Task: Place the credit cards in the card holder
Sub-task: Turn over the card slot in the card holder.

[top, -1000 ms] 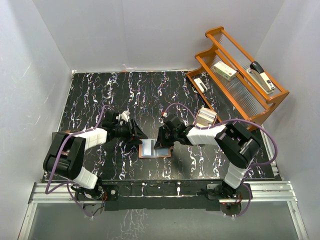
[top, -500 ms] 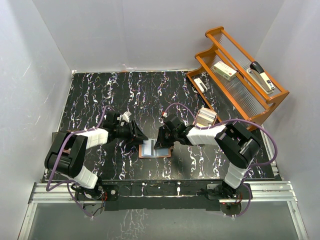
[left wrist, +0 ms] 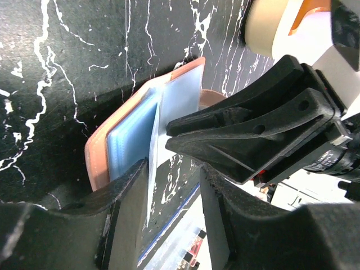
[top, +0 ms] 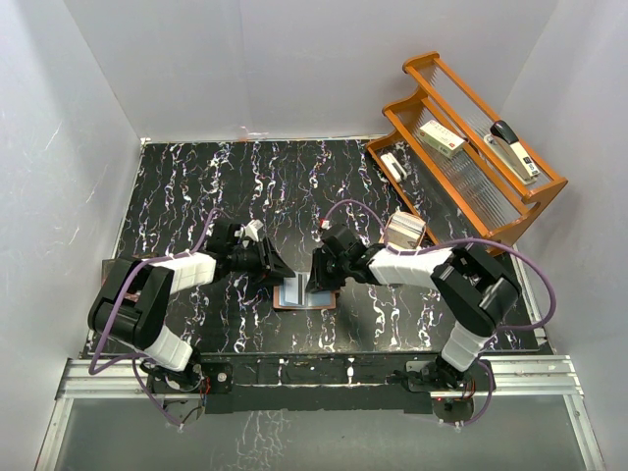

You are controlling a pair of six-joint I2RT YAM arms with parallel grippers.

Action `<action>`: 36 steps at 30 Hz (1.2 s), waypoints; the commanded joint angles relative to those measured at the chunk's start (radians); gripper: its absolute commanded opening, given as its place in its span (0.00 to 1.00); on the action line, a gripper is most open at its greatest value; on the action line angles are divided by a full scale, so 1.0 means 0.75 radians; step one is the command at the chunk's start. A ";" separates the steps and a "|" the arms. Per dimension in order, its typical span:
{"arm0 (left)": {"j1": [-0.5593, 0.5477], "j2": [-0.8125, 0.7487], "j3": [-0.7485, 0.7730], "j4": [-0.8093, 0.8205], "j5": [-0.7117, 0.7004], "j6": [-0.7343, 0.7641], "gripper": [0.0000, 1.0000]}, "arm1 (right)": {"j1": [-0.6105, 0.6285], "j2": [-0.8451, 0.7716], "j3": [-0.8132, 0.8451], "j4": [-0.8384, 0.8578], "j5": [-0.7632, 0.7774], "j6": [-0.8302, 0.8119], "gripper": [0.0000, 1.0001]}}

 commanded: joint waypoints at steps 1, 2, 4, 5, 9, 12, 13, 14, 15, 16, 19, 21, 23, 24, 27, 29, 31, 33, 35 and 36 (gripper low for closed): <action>-0.026 -0.019 0.050 0.009 0.027 -0.010 0.40 | 0.001 -0.098 0.114 -0.180 0.139 -0.095 0.20; -0.032 -0.015 0.054 0.008 0.023 -0.010 0.40 | 0.001 -0.112 0.130 -0.207 0.161 -0.111 0.20; -0.043 -0.015 0.062 0.004 0.015 -0.010 0.40 | 0.001 -0.138 0.160 -0.260 0.207 -0.146 0.22; -0.048 -0.015 0.069 -0.001 0.011 -0.007 0.40 | 0.000 -0.151 0.175 -0.288 0.244 -0.166 0.23; -0.061 -0.017 0.087 -0.035 -0.009 0.016 0.40 | -0.022 -0.192 0.254 -0.410 0.359 -0.279 0.26; -0.065 -0.015 0.106 -0.087 -0.036 0.046 0.36 | -0.036 -0.218 0.314 -0.495 0.508 -0.382 0.28; -0.067 -0.014 0.115 -0.112 -0.047 0.060 0.35 | -0.042 -0.222 0.335 -0.523 0.552 -0.432 0.29; -0.068 -0.015 0.122 -0.128 -0.054 0.074 0.33 | -0.051 -0.226 0.354 -0.551 0.587 -0.473 0.29; -0.069 -0.016 0.127 -0.143 -0.060 0.085 0.32 | -0.059 -0.228 0.374 -0.577 0.632 -0.505 0.30; -0.069 -0.017 0.131 -0.159 -0.068 0.095 0.30 | -0.065 -0.229 0.390 -0.597 0.673 -0.546 0.31; -0.071 -0.023 0.146 -0.209 -0.094 0.133 0.24 | -0.092 -0.234 0.427 -0.622 0.744 -0.647 0.33; -0.071 -0.023 0.156 -0.233 -0.102 0.152 0.20 | -0.122 -0.235 0.442 -0.644 0.761 -0.684 0.34; -0.071 -0.021 0.168 -0.252 -0.113 0.162 0.18 | -0.173 -0.232 0.454 -0.664 0.756 -0.707 0.36; -0.073 -0.020 0.172 -0.260 -0.116 0.166 0.16 | -0.196 -0.232 0.456 -0.673 0.754 -0.725 0.38; -0.077 -0.008 0.192 -0.291 -0.125 0.179 0.07 | -0.269 -0.221 0.455 -0.695 0.754 -0.800 0.43; -0.078 0.003 0.221 -0.335 -0.135 0.200 0.01 | -0.303 -0.196 0.476 -0.729 0.783 -0.836 0.45; -0.079 0.011 0.260 -0.414 -0.157 0.236 0.00 | -0.332 -0.171 0.500 -0.757 0.803 -0.862 0.46; -0.079 0.013 0.295 -0.489 -0.171 0.279 0.00 | -0.349 -0.159 0.512 -0.758 0.820 -0.887 0.47; -0.078 0.010 0.324 -0.570 -0.177 0.322 0.00 | -0.352 -0.145 0.519 -0.756 0.849 -0.925 0.49; -0.079 0.010 0.338 -0.602 -0.177 0.340 0.00 | -0.352 -0.139 0.521 -0.760 0.863 -0.942 0.50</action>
